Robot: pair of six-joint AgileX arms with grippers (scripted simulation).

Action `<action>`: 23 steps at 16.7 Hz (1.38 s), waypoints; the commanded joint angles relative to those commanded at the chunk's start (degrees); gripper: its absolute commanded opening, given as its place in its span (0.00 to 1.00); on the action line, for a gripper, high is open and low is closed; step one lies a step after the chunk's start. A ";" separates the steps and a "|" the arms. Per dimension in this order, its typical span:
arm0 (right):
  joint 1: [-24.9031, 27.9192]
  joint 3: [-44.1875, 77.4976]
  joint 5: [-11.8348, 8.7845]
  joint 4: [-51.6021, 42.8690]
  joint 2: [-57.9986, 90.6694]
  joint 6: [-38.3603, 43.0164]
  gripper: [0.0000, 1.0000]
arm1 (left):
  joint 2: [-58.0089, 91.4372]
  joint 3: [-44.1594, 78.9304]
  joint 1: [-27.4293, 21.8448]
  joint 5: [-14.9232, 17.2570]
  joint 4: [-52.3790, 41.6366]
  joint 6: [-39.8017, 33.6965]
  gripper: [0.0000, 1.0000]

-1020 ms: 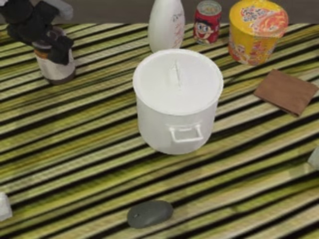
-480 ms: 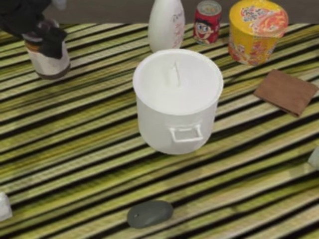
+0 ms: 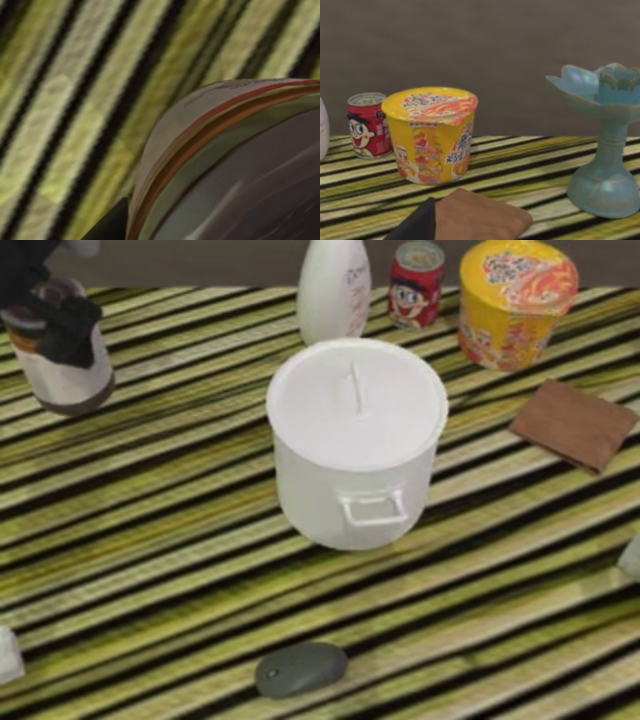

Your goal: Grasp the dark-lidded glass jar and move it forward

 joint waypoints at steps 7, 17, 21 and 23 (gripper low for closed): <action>0.00 0.00 0.00 0.00 0.00 0.00 1.00 | -0.71 -1.38 -1.11 -0.69 0.81 -1.94 0.00; 0.00 0.00 0.00 0.00 0.00 0.00 1.00 | -8.56 -20.98 -13.21 -10.76 13.11 -37.93 0.00; 0.00 0.00 0.00 0.00 0.00 0.00 1.00 | -12.13 -28.60 -17.66 -14.63 18.12 -50.48 0.00; 0.00 0.00 0.00 0.00 0.00 0.00 1.00 | -13.16 -30.55 -18.80 -15.66 19.51 -53.17 0.00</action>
